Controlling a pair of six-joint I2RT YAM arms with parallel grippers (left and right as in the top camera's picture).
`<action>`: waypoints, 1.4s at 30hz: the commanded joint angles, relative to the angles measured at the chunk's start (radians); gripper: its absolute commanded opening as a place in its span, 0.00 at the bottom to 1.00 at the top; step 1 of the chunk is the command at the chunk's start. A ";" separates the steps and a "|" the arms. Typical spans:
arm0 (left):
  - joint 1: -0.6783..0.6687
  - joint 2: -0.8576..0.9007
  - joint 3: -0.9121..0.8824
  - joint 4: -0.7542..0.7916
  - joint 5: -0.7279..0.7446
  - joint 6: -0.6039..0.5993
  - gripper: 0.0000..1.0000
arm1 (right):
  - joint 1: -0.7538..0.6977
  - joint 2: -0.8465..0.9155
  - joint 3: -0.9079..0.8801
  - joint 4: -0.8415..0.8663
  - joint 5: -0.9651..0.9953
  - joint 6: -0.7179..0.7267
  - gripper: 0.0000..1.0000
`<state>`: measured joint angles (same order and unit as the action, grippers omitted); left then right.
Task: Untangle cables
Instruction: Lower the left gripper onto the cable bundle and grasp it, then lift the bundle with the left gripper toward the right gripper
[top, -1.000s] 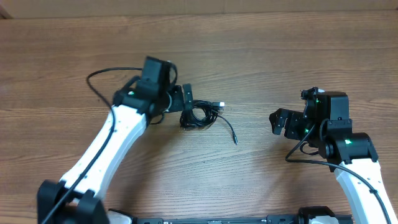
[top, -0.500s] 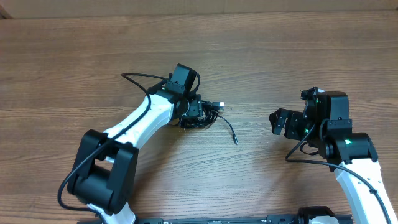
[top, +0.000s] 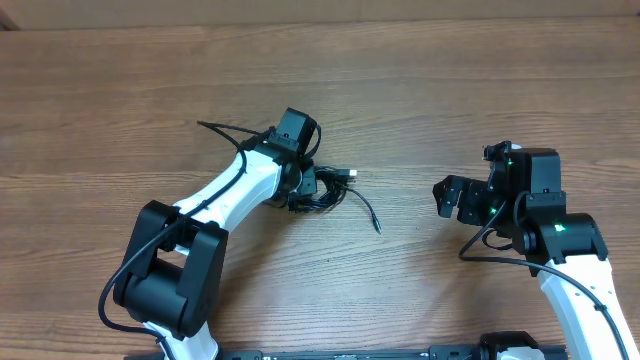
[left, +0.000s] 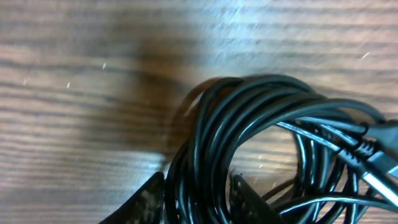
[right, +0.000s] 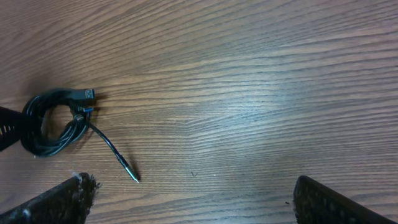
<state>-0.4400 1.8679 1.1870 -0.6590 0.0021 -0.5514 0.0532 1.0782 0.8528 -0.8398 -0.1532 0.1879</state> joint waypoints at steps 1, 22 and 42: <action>-0.006 0.011 0.018 -0.026 -0.037 -0.002 0.36 | -0.002 -0.006 0.034 0.000 -0.006 0.006 1.00; -0.005 -0.011 0.130 -0.103 0.189 0.177 0.04 | -0.002 -0.002 0.034 0.010 -0.079 0.036 1.00; -0.071 -0.019 0.280 -0.205 0.510 0.531 0.04 | -0.002 0.166 0.034 0.117 -0.418 0.021 0.87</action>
<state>-0.4793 1.8675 1.4391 -0.8768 0.4843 -0.0837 0.0528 1.2289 0.8528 -0.7273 -0.5205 0.2111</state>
